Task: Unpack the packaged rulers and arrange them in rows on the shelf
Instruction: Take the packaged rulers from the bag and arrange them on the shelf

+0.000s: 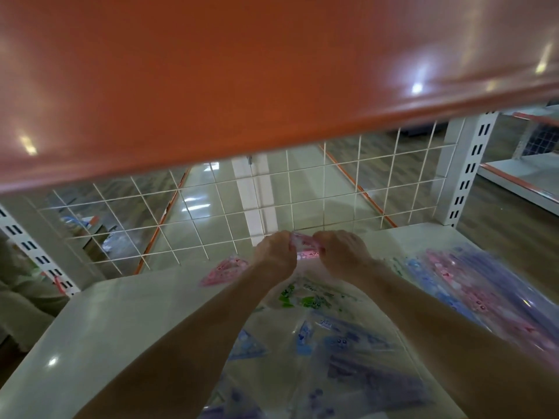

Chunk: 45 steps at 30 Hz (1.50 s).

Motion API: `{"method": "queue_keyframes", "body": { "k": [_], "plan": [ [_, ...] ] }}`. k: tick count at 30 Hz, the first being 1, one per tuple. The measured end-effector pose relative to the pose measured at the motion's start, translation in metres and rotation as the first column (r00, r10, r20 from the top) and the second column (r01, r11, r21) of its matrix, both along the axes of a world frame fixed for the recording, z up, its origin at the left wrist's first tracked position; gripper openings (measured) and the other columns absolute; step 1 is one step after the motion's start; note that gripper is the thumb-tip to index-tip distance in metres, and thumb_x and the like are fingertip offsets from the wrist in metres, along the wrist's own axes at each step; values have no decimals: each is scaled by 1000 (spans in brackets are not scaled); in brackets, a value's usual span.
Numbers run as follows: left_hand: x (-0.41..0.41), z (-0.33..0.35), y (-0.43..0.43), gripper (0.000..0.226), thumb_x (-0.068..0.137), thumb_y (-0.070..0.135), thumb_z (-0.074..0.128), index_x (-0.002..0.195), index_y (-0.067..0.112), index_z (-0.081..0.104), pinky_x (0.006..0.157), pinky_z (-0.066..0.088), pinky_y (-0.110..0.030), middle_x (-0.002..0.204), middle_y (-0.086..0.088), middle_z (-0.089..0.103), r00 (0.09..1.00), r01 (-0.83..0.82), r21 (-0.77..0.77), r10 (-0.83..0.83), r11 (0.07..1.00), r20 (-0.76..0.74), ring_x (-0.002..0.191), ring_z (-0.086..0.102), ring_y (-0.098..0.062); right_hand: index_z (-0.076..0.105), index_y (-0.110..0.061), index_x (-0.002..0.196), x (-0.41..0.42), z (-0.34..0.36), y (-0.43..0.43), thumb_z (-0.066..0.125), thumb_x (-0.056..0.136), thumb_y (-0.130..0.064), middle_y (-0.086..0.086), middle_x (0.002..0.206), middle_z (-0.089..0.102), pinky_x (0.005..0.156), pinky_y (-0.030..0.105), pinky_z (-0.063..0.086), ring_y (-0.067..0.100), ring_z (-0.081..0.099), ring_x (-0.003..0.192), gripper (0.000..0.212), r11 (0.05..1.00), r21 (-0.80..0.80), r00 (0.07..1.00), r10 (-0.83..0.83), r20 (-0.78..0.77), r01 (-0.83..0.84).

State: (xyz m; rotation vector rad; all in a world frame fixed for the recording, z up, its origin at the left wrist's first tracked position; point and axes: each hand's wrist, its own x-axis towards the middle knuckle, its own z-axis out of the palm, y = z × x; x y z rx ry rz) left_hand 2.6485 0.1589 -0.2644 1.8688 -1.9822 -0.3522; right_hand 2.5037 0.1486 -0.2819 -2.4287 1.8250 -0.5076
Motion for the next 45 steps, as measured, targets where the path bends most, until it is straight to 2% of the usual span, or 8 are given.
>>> {"method": "queue_keyframes", "body": {
  "k": [3, 7, 15, 23, 28, 33, 39, 45],
  "plan": [
    [2, 2, -1, 25, 96, 19, 45, 114, 14, 62, 85, 52, -40, 105, -10, 66, 997, 3, -50, -7, 999, -75, 95, 61, -29, 58, -19, 118, -1, 2, -3, 41, 95, -6, 6, 104, 66, 75, 27, 40, 24, 61, 95, 30, 1000, -12, 999, 23, -23, -23],
    [3, 2, 1, 24, 97, 17, 42, 101, 12, 65, 68, 49, -32, 87, -6, 64, 997, 19, -122, -29, 992, -76, 77, 58, -23, 58, -17, 117, 1, -1, 0, 40, 96, -7, 6, 102, 67, 75, 28, 41, 24, 62, 94, 30, 997, -79, 998, 11, -57, -15],
    [7, -5, 0, 25, 99, 19, 40, 110, 14, 62, 73, 47, -31, 99, -7, 66, 997, 48, -88, -53, 995, -57, 82, 56, -21, 49, -17, 128, 8, -3, 4, 46, 96, -9, 4, 111, 67, 82, 31, 46, 23, 64, 96, 34, 995, -100, 996, 4, -88, -13],
    [15, 0, -4, 17, 98, 15, 43, 89, 14, 57, 63, 37, -28, 82, -3, 55, 994, 93, -143, -101, 985, -50, 74, 51, -21, 57, -19, 118, 4, 3, -2, 41, 98, -11, 4, 104, 68, 74, 29, 41, 24, 64, 96, 27, 989, -150, 997, -14, -76, 3],
    [20, -4, -9, 20, 97, 19, 45, 80, 11, 50, 62, 37, -28, 81, -6, 55, 995, 97, -5, -97, 995, 18, 73, 50, -21, 63, -21, 100, 2, 1, -5, 43, 98, -16, 3, 94, 67, 72, 28, 40, 24, 62, 90, 21, 999, -23, 999, 38, -17, -38],
    [32, 13, -20, 23, 94, 13, 55, 80, -2, 66, 50, 39, -19, 64, -8, 54, 950, 38, 139, 8, 990, -313, 51, 47, -12, 70, -14, 101, -30, 22, -19, 51, 94, -15, 0, 83, 60, 65, 26, 38, 21, 56, 77, 20, 982, 157, 962, 64, 266, -108],
    [36, 26, -23, 8, 87, 5, 63, 84, 0, 68, 63, 53, -28, 59, -11, 60, 888, 19, 330, 136, 944, -439, 52, 55, -16, 70, -19, 101, -35, 27, -10, 49, 91, -13, 0, 81, 61, 64, 27, 44, 23, 58, 76, 24, 985, 151, 990, 66, 122, -84],
    [36, 31, -28, 12, 85, 1, 64, 93, -7, 67, 61, 53, -27, 57, -15, 55, 906, -3, 392, 168, 920, -388, 42, 52, -14, 49, -26, 57, -30, 31, -4, 50, 91, -17, -10, 57, 44, 58, 24, 35, 17, 49, 64, 35, 980, 191, 998, 54, 12, -55]
  ]
}}
